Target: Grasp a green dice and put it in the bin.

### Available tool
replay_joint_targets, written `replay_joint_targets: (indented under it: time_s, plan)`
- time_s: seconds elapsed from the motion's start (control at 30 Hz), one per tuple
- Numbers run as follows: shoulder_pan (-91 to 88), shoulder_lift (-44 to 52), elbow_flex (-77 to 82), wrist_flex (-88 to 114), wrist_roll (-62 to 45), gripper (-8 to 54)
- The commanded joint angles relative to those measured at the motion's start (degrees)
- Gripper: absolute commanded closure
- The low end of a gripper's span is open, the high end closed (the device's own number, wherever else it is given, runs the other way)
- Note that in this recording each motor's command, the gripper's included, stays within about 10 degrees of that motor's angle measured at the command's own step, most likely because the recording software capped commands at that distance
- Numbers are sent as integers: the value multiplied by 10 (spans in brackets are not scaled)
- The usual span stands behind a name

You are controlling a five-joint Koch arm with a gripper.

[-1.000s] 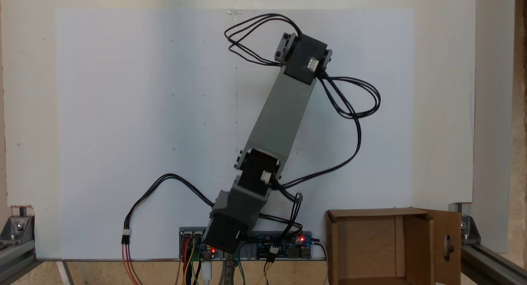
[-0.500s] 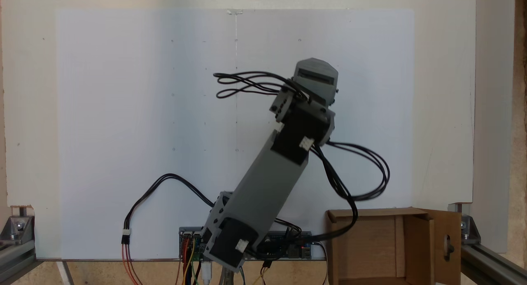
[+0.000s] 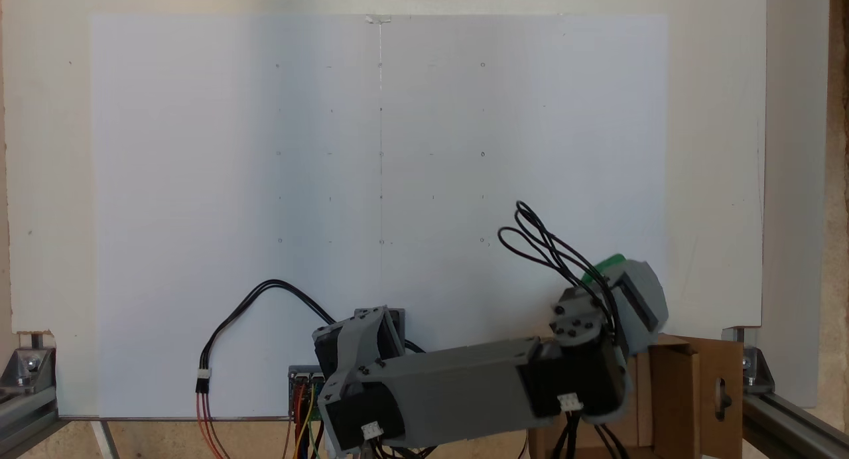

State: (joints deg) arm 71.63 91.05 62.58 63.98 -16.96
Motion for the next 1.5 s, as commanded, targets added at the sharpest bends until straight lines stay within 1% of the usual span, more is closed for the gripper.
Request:
replay_joint_targets:
  time_s: [0.0,0.17,0.43,0.73,0.93,0.97,1.0,1.03,1.13,1.17,1.33,1.47]
  plan:
    - [54,26,-52,2,-56,338]
    - [157,10,-52,-1,-78,338]
    - [280,-115,-52,-25,-141,338]
    - [325,-221,-52,-54,-159,338]
    - [330,-242,-52,-89,-159,338]
    - [331,-242,-52,-90,-159,255]
    - [332,-252,-49,-88,-158,148]
    - [331,-253,-49,-89,-158,125]
    - [331,-258,-49,-99,-158,3]
    - [331,-258,-49,-112,-158,-18]
    - [329,-239,-54,-174,-149,-3]
    - [297,-165,-75,-176,-58,16]
